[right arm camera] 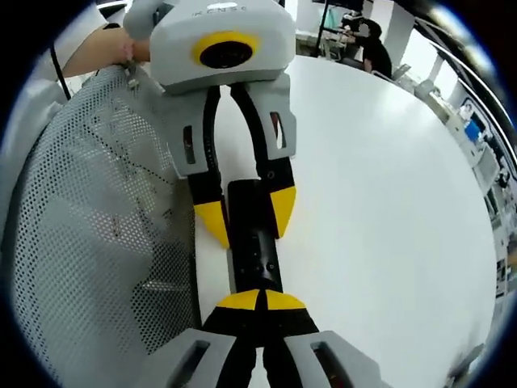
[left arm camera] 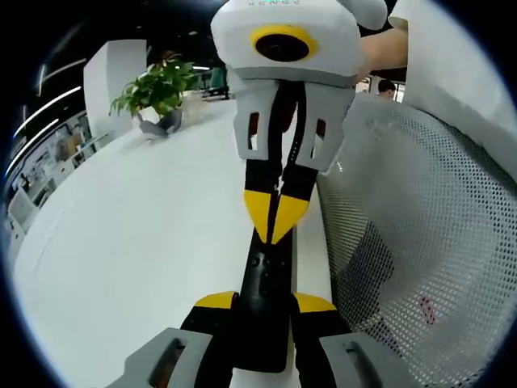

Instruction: Press the specified remote control buttons in sequence, fully releasing each button before pressing the next.

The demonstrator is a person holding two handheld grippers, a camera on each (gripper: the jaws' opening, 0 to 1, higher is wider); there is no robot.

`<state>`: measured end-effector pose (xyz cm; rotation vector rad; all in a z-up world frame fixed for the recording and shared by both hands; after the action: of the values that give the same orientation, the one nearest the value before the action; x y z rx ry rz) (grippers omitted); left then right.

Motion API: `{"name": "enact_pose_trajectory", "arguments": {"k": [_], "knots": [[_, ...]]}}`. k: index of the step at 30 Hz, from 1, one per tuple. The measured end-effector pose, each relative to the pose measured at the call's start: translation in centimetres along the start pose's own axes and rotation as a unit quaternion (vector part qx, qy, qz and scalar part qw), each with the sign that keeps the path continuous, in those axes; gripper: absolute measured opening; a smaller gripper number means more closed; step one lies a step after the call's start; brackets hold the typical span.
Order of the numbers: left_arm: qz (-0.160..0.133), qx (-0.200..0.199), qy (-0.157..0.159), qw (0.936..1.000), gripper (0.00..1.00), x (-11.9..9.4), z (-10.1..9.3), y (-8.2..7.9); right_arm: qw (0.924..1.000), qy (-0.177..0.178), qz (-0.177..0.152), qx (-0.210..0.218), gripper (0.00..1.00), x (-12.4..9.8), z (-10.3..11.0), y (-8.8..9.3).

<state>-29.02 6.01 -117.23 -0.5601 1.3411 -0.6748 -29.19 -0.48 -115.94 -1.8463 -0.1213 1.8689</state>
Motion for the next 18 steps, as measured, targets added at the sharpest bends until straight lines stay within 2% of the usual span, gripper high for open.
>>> {"name": "enact_pose_trajectory", "arguments": {"k": [3, 6, 10, 14, 18], "knots": [[0.000, 0.001, 0.001, 1.0000, 0.25, 0.00, 0.01, 0.02, 1.0000, 0.002, -0.005, -0.003, 0.00, -0.01, 0.05, 0.03], [-0.001, 0.000, 0.000, 1.0000, 0.25, 0.00, 0.00, 0.05, 0.9988, 0.007, -0.013, -0.046, 0.00, -0.04, 0.17, 0.07], [-0.001, 0.002, 0.000, 1.0000, 0.25, 0.01, -0.01, 0.08, 0.9984, 0.005, -0.027, -0.049, 0.00, -0.16, 0.09, 0.26], [0.000, 0.002, 0.000, 1.0000, 0.25, 0.01, -0.01, 0.08, 0.9986, -0.006, -0.051, 0.014, 0.00, -0.24, -0.09, 0.23], [0.000, 0.002, -0.001, 1.0000, 0.25, -0.01, 0.00, 0.06, 0.9969, -0.007, -0.074, 0.026, 0.00, -0.35, -0.15, 0.52]]}}
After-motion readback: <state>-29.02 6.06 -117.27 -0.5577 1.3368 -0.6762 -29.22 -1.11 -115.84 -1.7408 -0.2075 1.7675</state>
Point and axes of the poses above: the point that each gripper's makers call its tool centre point, and the gripper's own axes: x roughly forward along the fingers, z roughly to its left, y roughly out of its underside, the point moved 3 cm from there along -x, roughly backward along the fingers, and after that the axes turned 13 degrees about x, right-handed, at the moved point
